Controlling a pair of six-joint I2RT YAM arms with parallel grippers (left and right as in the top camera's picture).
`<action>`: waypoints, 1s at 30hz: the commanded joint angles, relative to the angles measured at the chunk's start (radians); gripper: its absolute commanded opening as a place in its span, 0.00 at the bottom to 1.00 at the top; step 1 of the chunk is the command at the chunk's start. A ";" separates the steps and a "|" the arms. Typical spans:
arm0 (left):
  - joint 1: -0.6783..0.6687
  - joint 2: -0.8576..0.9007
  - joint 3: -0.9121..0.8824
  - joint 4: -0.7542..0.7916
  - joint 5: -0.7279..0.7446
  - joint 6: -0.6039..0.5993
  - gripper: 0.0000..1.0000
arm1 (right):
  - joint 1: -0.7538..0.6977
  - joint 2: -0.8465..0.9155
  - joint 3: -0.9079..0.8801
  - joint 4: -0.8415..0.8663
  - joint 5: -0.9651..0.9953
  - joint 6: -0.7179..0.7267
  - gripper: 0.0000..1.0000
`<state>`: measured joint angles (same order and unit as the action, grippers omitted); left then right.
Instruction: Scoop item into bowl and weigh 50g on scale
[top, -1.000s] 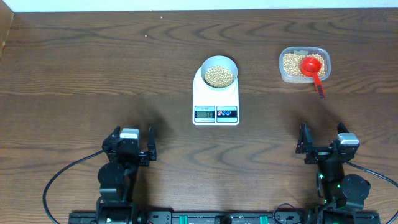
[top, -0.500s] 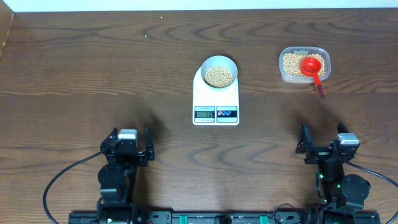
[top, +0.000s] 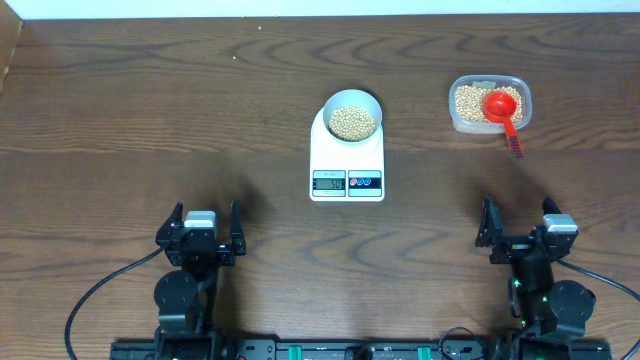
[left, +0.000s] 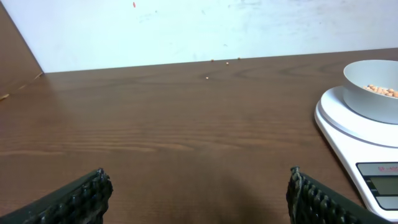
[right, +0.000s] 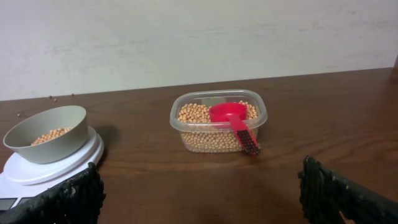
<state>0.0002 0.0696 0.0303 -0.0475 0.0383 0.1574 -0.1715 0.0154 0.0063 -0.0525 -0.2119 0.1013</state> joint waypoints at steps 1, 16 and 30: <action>0.006 -0.029 -0.026 -0.025 -0.031 0.006 0.92 | 0.016 -0.005 -0.001 -0.005 0.000 -0.002 0.99; 0.006 -0.068 -0.026 -0.021 -0.031 0.006 0.92 | 0.016 -0.005 -0.001 -0.005 0.000 -0.002 0.99; 0.006 -0.064 -0.026 -0.022 -0.031 0.006 0.92 | 0.016 -0.005 -0.001 -0.005 0.000 -0.002 0.99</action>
<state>0.0002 0.0109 0.0303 -0.0467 0.0345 0.1570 -0.1715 0.0154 0.0063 -0.0525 -0.2119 0.1013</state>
